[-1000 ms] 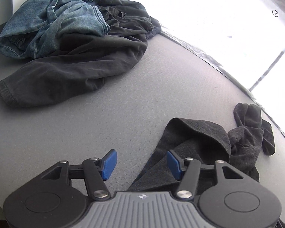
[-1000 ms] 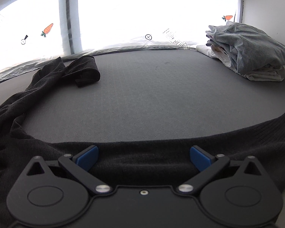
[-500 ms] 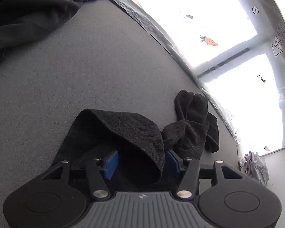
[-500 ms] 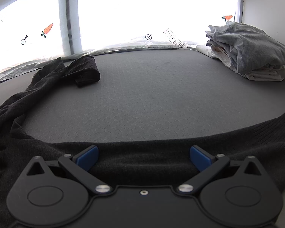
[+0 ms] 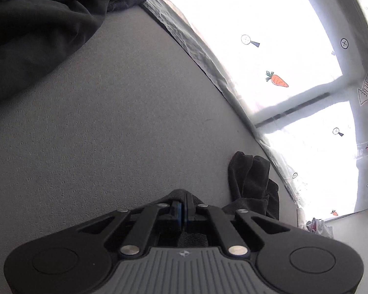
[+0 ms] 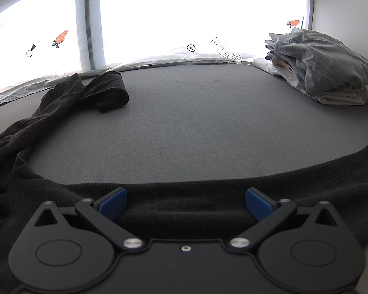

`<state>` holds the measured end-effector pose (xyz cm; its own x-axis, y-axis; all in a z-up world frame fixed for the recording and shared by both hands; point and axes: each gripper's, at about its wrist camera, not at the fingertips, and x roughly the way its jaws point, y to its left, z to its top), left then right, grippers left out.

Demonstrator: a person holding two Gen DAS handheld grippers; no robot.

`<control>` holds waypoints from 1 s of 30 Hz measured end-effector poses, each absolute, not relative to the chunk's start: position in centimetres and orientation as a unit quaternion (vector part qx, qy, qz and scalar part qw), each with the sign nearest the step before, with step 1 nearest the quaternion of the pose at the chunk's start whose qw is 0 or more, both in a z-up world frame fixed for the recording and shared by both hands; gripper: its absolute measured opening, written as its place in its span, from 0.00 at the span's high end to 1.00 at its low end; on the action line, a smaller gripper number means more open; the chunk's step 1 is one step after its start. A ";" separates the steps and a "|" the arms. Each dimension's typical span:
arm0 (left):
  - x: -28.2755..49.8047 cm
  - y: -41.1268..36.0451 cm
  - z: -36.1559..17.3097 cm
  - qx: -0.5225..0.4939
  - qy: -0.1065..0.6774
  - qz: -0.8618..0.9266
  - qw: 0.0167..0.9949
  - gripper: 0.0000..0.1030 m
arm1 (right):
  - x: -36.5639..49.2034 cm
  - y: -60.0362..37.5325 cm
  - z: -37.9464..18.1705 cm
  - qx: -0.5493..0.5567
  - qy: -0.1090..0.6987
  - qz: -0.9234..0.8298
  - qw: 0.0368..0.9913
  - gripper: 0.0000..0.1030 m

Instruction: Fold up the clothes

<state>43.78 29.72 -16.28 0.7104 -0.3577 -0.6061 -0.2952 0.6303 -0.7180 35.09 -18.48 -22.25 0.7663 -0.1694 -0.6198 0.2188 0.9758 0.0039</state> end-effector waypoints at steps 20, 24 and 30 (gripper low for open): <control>44.0 35.0 -15.6 -0.441 0.359 0.013 0.823 0.57 | 35.1 -18.5 -22.2 0.038 0.327 -0.106 0.938 0.00; 43.5 33.1 -15.0 -0.393 0.391 -0.032 0.832 0.41 | 35.1 -18.6 -22.2 0.039 0.327 -0.105 0.938 0.00; 43.3 29.8 -16.3 -0.354 0.432 -0.077 0.826 0.39 | 35.1 -18.5 -22.2 0.039 0.327 -0.106 0.938 0.00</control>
